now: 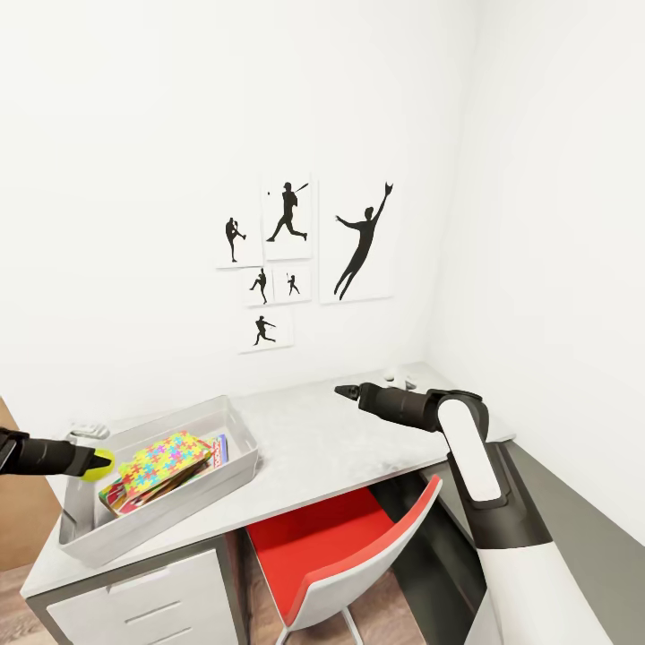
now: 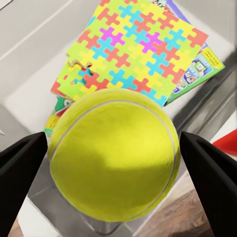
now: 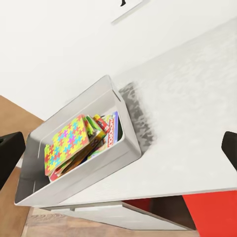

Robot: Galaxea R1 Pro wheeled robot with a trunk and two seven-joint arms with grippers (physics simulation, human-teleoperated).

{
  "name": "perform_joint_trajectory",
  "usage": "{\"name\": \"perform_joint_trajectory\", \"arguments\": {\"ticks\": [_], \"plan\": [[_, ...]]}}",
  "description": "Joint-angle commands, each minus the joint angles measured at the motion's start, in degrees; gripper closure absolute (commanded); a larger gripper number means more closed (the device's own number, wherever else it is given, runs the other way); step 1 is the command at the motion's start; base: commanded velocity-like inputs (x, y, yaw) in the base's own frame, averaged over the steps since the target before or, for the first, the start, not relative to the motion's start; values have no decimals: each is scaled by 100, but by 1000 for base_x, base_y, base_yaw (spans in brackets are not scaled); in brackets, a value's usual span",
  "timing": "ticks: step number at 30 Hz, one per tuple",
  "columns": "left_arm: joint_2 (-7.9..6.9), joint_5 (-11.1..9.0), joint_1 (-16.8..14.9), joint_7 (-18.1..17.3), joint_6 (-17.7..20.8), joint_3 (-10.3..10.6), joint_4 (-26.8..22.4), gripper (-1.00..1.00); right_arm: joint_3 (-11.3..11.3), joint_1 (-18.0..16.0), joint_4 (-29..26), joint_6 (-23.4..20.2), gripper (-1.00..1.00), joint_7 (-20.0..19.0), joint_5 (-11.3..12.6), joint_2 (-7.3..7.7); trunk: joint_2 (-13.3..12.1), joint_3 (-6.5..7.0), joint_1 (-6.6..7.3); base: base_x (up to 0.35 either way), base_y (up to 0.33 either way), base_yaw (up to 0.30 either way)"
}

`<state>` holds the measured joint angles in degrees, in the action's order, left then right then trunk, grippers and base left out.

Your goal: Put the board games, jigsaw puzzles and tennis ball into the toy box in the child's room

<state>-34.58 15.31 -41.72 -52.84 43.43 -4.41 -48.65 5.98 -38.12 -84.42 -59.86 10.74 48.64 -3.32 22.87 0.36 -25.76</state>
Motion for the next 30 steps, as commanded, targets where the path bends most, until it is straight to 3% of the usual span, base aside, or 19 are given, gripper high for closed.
{"name": "perform_joint_trajectory", "arguments": {"ticks": [1,8,11,16,30], "plan": [[9,55,-3,-46,22,-17,-1,100,0,-2,-4,-14,-100,60,58,-1,5,-3,-2,0,0,0],[37,60,-3,-13,-77,-8,157,100,0,-2,-1,-14,-100,62,50,-2,5,-3,-2,0,0,0],[39,58,-3,203,-353,-14,415,100,0,-2,7,-14,-100,62,49,-2,5,-3,-2,0,0,0],[39,52,-3,427,-450,-16,594,100,-2,-2,36,-14,-100,60,49,5,5,-3,-2,0,0,0],[180,59,-3,476,-569,-1,635,100,4,6,56,-14,-100,58,49,-2,5,-3,-2,0,0,0]]}}
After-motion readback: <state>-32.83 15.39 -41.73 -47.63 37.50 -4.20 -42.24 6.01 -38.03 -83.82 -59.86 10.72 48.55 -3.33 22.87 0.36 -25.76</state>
